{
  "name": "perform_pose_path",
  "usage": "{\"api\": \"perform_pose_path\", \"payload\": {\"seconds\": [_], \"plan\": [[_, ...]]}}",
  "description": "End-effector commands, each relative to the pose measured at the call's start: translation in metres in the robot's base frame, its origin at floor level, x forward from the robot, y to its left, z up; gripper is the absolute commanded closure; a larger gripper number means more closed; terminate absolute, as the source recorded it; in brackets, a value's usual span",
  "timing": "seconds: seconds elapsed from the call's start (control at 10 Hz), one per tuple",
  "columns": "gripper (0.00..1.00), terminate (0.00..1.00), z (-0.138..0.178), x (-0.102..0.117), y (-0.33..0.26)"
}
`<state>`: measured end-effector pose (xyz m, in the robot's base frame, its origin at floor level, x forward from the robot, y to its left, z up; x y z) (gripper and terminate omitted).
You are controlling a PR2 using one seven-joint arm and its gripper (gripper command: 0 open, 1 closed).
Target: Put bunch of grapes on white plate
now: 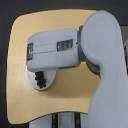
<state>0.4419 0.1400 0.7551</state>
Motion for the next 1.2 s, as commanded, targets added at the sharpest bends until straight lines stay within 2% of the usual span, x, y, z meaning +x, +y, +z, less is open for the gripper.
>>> {"api": "perform_pose_path", "payload": {"seconds": [0.0, 0.3, 0.4, 0.6, 0.8, 0.9, 1.1], "plan": [[1.0, 0.0, 0.009, 0.003, 0.01], [1.0, 0.0, 0.012, 0.007, 0.007], [0.0, 0.0, 0.013, 0.007, 0.004], [0.0, 0.0, 0.018, 0.01, 0.0], [0.0, 0.0, 0.046, 0.011, 0.011], [0.0, 0.0, 0.073, 0.017, 0.022], [0.0, 0.0, 0.103, 0.028, 0.03]]}}
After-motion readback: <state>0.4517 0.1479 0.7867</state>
